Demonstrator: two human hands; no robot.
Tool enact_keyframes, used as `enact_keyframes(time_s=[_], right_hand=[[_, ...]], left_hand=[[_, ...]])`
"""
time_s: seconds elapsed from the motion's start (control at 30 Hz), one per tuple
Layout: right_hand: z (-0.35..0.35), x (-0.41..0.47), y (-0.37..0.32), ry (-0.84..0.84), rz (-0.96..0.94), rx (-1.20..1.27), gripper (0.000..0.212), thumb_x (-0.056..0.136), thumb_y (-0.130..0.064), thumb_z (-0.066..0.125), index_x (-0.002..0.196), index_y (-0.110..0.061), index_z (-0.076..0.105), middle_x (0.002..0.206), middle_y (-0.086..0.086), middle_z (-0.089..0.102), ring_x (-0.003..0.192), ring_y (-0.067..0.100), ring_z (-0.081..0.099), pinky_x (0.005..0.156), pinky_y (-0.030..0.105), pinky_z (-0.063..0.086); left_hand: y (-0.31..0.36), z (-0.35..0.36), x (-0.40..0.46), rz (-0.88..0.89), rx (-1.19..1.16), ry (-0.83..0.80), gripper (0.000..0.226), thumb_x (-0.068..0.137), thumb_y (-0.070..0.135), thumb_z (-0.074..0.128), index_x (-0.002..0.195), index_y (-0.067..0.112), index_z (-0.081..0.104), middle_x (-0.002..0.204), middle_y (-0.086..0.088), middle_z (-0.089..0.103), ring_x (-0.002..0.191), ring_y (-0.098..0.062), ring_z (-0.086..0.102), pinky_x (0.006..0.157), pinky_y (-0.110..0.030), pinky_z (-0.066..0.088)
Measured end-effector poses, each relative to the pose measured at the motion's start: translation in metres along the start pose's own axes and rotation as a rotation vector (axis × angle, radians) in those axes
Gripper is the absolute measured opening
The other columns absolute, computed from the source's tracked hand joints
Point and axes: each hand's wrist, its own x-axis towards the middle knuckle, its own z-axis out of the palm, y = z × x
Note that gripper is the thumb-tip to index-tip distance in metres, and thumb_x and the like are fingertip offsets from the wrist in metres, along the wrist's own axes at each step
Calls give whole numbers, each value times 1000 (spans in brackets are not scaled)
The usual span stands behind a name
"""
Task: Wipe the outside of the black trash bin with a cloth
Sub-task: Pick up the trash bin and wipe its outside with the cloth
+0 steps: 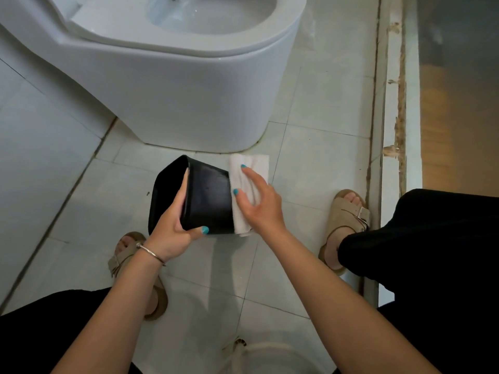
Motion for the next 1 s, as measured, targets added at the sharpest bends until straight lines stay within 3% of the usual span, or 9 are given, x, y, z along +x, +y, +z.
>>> enact_keyframes(time_s=[0.1, 0.2, 0.27, 0.43, 0.57, 0.73, 0.83, 0.9, 1.0], right_hand=[[-9, 3, 34, 54, 168, -6, 49, 90, -40, 60, 137, -47, 45, 121, 5, 56, 109, 23, 55, 90, 24, 43], [-16, 9, 53, 88, 278, -36, 49, 91, -42, 56, 138, -46, 43, 125, 7, 56, 112, 28, 55, 94, 34, 46], [-14, 11, 52, 99, 298, -62, 49, 91, -42, 55, 139, -45, 42, 123, 8, 56, 111, 29, 55, 95, 37, 47], [-1, 1, 14, 109, 184, 11, 49, 90, -39, 57, 137, -45, 43, 122, 6, 56, 110, 25, 53, 93, 31, 43], [12, 2, -40, 15, -75, 0, 50, 86, -40, 61, 133, -48, 45, 109, 5, 59, 98, 20, 54, 88, 28, 43], [17, -1, -48, -97, -177, -7, 49, 88, -40, 60, 133, -52, 43, 99, 4, 50, 87, 16, 51, 78, 23, 40], [15, 5, -32, -114, -134, -63, 48, 91, -41, 58, 136, -50, 42, 100, 2, 46, 85, 16, 50, 75, 21, 38], [9, 10, -12, -103, -76, -126, 49, 92, -42, 56, 137, -49, 41, 104, 2, 45, 87, 16, 49, 76, 21, 38], [-4, 17, 19, -49, 28, -154, 48, 92, -43, 56, 138, -48, 42, 107, 1, 44, 88, 14, 48, 79, 21, 37]], left_hand=[[-1, 0, -4, -30, 0, 13, 110, 76, -7, 72, 147, 47, 7, 146, 21, 31, 133, 5, 32, 107, -24, 34], [1, -1, -1, -36, 31, 2, 111, 76, -5, 72, 143, 54, 6, 150, 14, 29, 137, -7, 31, 107, -28, 36], [2, -3, 2, -33, 59, -5, 112, 76, -5, 72, 145, 51, 4, 151, 13, 27, 138, -8, 29, 104, -21, 36], [4, 1, 8, -14, 112, -23, 115, 75, -3, 74, 149, 45, 1, 154, 11, 23, 141, -6, 25, 113, -30, 29], [11, 1, 8, 10, 14, -68, 114, 68, 9, 78, 151, 31, 3, 150, 11, 34, 131, 8, 36, 102, -12, 35], [4, -4, -6, 21, -81, -69, 111, 65, 27, 79, 152, 28, 10, 151, 5, 35, 139, -15, 35, 111, -45, 33], [0, -13, -8, -26, -47, -15, 107, 63, 29, 78, 148, 37, 14, 146, 9, 40, 132, -3, 41, 104, -30, 42], [-8, -19, -12, -72, -49, 52, 106, 65, 18, 81, 147, 36, 15, 136, 20, 41, 121, 10, 45, 98, -18, 43], [-21, -20, -14, -107, -31, 86, 108, 74, -10, 72, 151, 32, 9, 136, 18, 42, 125, 1, 43, 103, -22, 39]])
